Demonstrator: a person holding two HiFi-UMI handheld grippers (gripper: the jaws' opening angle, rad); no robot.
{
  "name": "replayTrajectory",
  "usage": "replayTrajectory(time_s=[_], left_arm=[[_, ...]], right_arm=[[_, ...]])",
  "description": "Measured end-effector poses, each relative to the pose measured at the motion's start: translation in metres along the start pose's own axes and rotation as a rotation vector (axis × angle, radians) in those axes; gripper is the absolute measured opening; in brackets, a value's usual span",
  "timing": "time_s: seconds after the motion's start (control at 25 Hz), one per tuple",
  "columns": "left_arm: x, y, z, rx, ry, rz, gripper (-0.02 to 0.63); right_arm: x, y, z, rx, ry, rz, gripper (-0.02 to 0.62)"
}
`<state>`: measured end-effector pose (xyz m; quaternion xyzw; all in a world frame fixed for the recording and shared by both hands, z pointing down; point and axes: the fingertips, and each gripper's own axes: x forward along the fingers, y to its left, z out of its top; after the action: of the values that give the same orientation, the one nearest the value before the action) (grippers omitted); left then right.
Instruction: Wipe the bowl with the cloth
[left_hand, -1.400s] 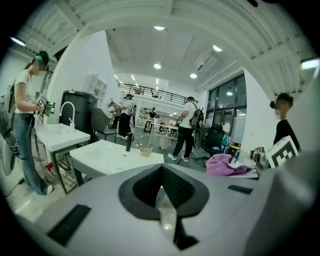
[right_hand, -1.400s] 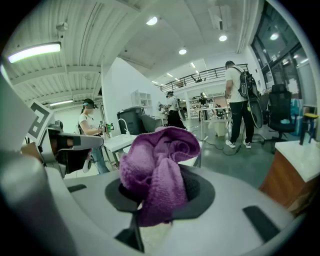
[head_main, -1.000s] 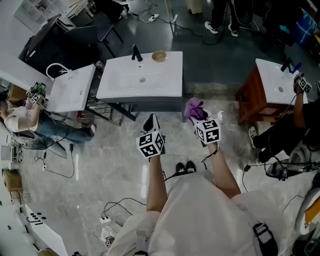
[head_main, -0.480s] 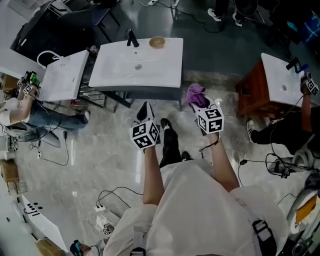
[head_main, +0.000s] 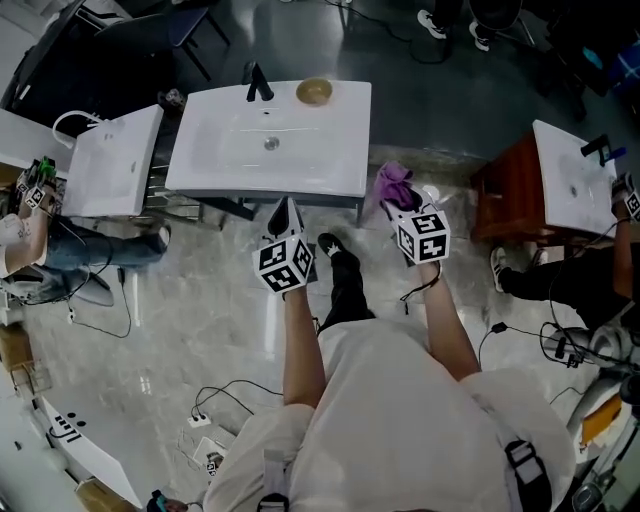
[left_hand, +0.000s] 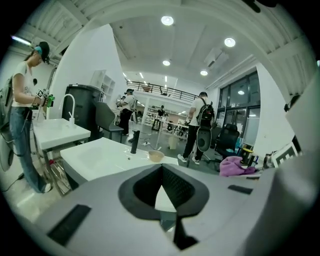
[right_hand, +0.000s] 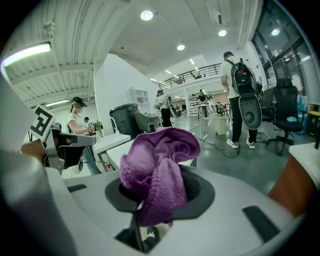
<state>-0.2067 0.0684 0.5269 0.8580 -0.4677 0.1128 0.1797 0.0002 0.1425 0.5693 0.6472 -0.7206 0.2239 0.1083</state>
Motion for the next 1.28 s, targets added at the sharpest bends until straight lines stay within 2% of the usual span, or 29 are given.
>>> replayTrajectory(time_s=[0.12, 0.32, 0.52, 0.72, 0.92, 1.08, 1.28], left_arm=[[0.04, -0.007, 0.019, -0.031, -0.021, -0.056, 0.006], [0.109, -0.014, 0.055, -0.019, -0.042, -0.093, 0.006], [0.174, -0.02, 0.096, -0.04, -0.074, -0.164, 0.006], [0.206, -0.026, 0.101, -0.023, -0.024, -0.119, 0.006], [0.224, -0.013, 0.08, -0.043, 0.055, -0.027, 0.006], [0.236, 0.003, 0.065, -0.092, 0.114, 0.056, 0.006], [0.256, 0.004, 0.048, -0.201, 0.145, 0.053, 0.006]], right_arm=[[0.023, -0.023, 0.016, -0.004, -0.007, -0.004, 0.121], [0.07, -0.06, 0.045, -0.022, 0.006, 0.004, 0.121], [0.112, -0.078, 0.096, -0.051, -0.023, 0.074, 0.121], [0.137, -0.103, 0.125, -0.028, -0.027, 0.109, 0.121], [0.179, -0.104, 0.128, -0.083, 0.027, 0.212, 0.121], [0.211, -0.099, 0.121, -0.113, 0.085, 0.299, 0.121], [0.242, -0.1, 0.126, -0.137, 0.13, 0.362, 0.121]])
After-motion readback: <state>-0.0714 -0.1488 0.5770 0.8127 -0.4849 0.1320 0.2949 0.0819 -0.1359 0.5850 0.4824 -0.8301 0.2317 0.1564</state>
